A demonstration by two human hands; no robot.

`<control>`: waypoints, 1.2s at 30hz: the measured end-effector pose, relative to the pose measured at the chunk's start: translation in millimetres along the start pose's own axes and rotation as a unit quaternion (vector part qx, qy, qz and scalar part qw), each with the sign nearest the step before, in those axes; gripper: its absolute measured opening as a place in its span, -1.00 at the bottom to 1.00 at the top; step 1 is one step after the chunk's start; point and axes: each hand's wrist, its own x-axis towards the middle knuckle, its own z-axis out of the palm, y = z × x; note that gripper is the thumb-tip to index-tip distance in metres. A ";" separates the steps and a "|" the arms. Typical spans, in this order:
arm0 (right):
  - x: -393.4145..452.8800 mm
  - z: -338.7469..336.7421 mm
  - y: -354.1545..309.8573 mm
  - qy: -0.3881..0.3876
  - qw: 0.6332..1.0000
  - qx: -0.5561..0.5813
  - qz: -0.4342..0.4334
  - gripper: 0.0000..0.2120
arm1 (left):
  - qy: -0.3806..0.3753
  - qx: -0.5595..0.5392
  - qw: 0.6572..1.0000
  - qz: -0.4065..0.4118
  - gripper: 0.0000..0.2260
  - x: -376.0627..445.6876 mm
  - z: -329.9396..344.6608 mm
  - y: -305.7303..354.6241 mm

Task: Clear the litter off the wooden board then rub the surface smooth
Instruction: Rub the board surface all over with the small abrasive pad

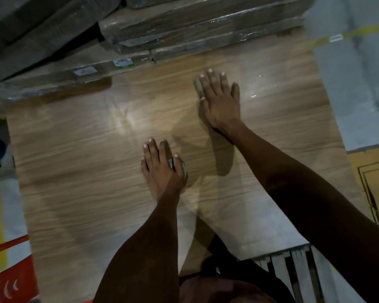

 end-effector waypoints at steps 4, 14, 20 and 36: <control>4.1 -7.7 21.7 0.022 0.992 0.026 0.118 -0.37 | 0.007 0.004 1.000 -0.002 -0.50 -0.4 1.0 0.0; -45.2 7.3 4.5 0.019 0.999 0.003 0.042 -0.36 | 0.010 0.018 1.000 0.001 -0.48 -1.3 1.5 0.9; -55.9 10.6 17.5 0.053 0.983 0.028 0.174 -0.36 | 0.008 0.007 1.000 -0.004 -0.49 -0.6 1.5 -0.3; -97.5 21.0 -2.2 0.071 0.972 0.042 0.219 -0.36 | 0.008 0.013 1.000 -0.004 -0.49 0.1 1.2 -1.9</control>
